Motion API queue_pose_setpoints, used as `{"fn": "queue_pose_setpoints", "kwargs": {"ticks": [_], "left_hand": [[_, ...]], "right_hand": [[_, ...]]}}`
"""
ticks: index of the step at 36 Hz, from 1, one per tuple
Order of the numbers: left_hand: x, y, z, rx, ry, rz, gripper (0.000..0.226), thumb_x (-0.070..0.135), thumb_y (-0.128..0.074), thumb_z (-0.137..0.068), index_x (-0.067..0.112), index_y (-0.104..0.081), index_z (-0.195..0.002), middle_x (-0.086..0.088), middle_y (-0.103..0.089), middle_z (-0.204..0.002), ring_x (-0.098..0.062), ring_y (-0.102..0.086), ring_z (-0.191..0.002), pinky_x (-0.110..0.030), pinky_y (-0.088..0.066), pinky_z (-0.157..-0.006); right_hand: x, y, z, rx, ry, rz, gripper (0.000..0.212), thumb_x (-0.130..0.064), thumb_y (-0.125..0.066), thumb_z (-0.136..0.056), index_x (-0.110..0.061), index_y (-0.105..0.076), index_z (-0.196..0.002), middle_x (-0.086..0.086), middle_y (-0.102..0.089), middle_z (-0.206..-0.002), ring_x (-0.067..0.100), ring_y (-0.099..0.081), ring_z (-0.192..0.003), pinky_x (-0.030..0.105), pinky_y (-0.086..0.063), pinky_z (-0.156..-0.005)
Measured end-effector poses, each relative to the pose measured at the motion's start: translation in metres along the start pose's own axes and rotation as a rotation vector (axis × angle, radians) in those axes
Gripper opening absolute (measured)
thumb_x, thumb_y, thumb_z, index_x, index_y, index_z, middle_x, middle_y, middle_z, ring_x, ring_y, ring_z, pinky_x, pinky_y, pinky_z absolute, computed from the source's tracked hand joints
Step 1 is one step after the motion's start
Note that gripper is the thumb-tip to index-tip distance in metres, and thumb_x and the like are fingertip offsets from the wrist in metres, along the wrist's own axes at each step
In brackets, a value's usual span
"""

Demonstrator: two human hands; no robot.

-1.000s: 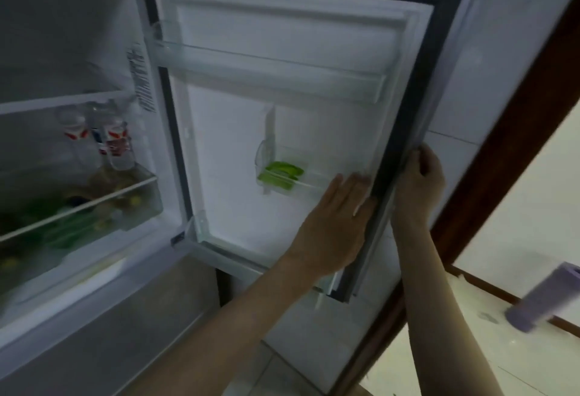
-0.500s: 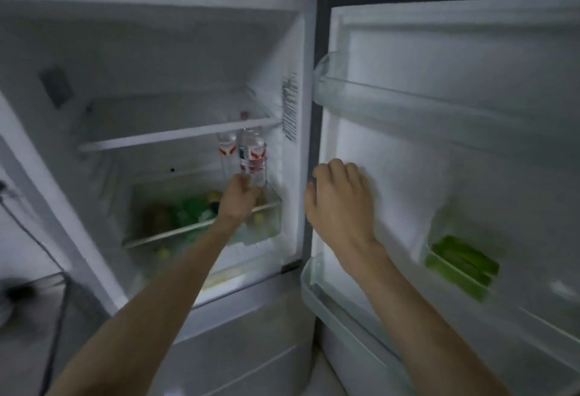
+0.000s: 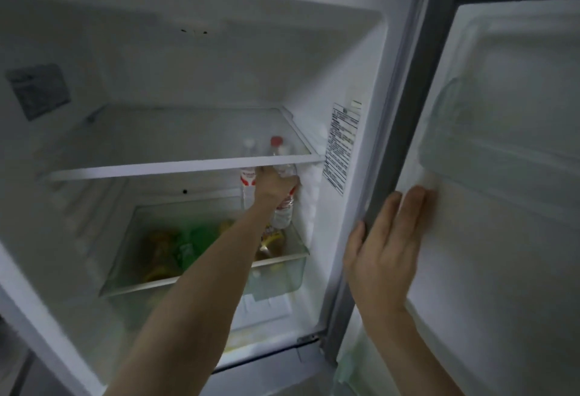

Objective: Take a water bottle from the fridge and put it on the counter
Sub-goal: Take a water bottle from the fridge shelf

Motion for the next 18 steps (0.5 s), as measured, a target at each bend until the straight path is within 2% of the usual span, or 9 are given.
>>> {"fn": "queue_pose_setpoints", "kwargs": {"ticks": [4, 7, 10, 12, 14, 16, 18], "left_hand": [[-0.013, -0.007, -0.005, 0.082, -0.08, -0.084, 0.098, 0.039, -0.083, -0.08, 0.003, -0.03, -0.154, -0.015, -0.043, -0.152, -0.032, -0.044, -0.142, -0.039, -0.036, -0.122], [-0.026, -0.006, -0.008, 0.101, -0.073, -0.136, 0.098, 0.048, -0.082, -0.077, 0.009, -0.033, -0.154, -0.013, -0.04, -0.151, -0.031, -0.037, -0.144, -0.04, -0.032, -0.124], [-0.032, -0.003, -0.004, 0.088, -0.036, -0.085, 0.098, 0.05, -0.083, -0.075, 0.011, -0.036, -0.151, -0.009, -0.045, -0.146, -0.028, -0.041, -0.14, -0.037, -0.037, -0.117], [-0.033, -0.001, 0.004, 0.049, -0.011, 0.018, 0.092, 0.046, -0.086, -0.075, 0.014, -0.038, -0.147, -0.002, -0.054, -0.139, -0.025, -0.052, -0.134, -0.03, -0.043, -0.104], [-0.033, 0.002, 0.016, 0.017, 0.004, 0.044, 0.09, 0.045, -0.084, -0.077, 0.014, -0.034, -0.145, -0.001, -0.059, -0.128, -0.026, -0.06, -0.124, -0.028, -0.045, -0.093], [-0.034, 0.006, 0.034, 0.032, -0.024, 0.007, 0.085, 0.046, -0.083, -0.078, 0.015, -0.035, -0.141, 0.002, -0.061, -0.114, -0.026, -0.065, -0.107, -0.03, -0.049, -0.083], [-0.036, 0.014, 0.057, 0.08, -0.056, 0.016, 0.079, 0.044, -0.084, -0.077, 0.017, -0.039, -0.136, -0.001, -0.067, -0.114, -0.023, -0.064, -0.097, -0.032, -0.048, -0.081]], "right_hand": [[0.0, 0.0, -0.002, 0.008, -0.017, -0.014, 0.068, -0.009, -0.066, -0.093, 0.007, -0.031, -0.149, 0.027, -0.019, -0.159, 0.053, -0.041, -0.141, 0.054, -0.048, -0.111], [-0.001, 0.0, -0.001, 0.03, -0.037, -0.006, 0.067, -0.01, -0.065, -0.093, 0.006, -0.031, -0.149, 0.025, -0.019, -0.159, 0.051, -0.041, -0.141, 0.052, -0.049, -0.111], [-0.002, -0.001, -0.002, 0.014, -0.059, -0.006, 0.066, -0.01, -0.066, -0.092, 0.008, -0.036, -0.148, 0.025, -0.019, -0.16, 0.051, -0.048, -0.138, 0.05, -0.055, -0.101], [-0.003, 0.0, -0.003, -0.003, -0.065, -0.001, 0.062, -0.009, -0.068, -0.091, 0.01, -0.043, -0.145, 0.025, -0.02, -0.16, 0.053, -0.052, -0.136, 0.05, -0.056, -0.098], [-0.004, 0.002, -0.003, -0.015, -0.059, 0.004, 0.055, -0.007, -0.068, -0.09, 0.011, -0.052, -0.14, 0.027, -0.023, -0.158, 0.054, -0.05, -0.136, 0.052, -0.053, -0.105], [-0.004, 0.004, -0.005, -0.019, -0.036, 0.014, 0.05, -0.005, -0.067, -0.09, 0.013, -0.057, -0.136, 0.03, -0.028, -0.156, 0.055, -0.044, -0.139, 0.052, -0.039, -0.121], [-0.005, 0.007, -0.007, -0.046, -0.011, 0.038, 0.049, -0.003, -0.068, -0.09, 0.013, -0.059, -0.135, 0.032, -0.031, -0.153, 0.056, -0.041, -0.14, 0.05, -0.027, -0.127]]}}
Point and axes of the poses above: each hand's wrist, its own z-axis away from the middle knuckle, its own y-axis out of the back of the hand, x = y × z, the point moved 1 cm from there along -z, towards the middle knuckle
